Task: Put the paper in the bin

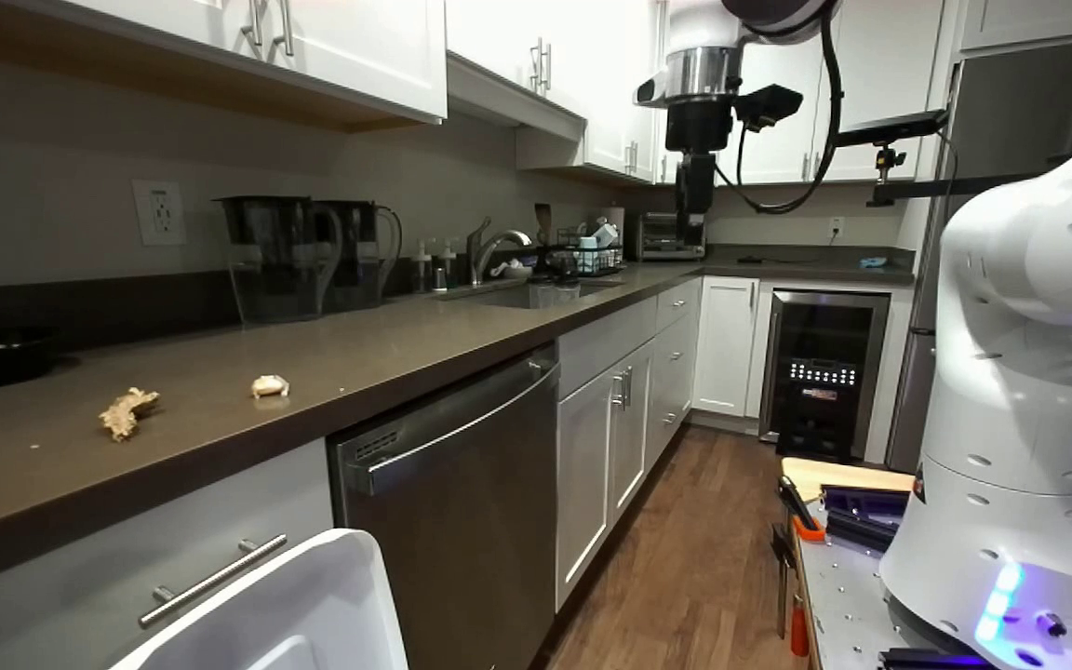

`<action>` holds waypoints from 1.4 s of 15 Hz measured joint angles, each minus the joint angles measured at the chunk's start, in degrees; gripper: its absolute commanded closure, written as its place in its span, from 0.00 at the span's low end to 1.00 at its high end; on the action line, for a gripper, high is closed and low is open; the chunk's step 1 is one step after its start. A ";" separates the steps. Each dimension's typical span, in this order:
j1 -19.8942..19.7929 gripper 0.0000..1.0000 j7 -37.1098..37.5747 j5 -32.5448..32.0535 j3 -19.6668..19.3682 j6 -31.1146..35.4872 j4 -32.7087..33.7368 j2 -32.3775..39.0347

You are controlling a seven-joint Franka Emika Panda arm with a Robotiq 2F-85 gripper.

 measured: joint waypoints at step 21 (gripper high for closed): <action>17.62 0.00 3.59 24.76 9.73 44.13 -3.92 26.23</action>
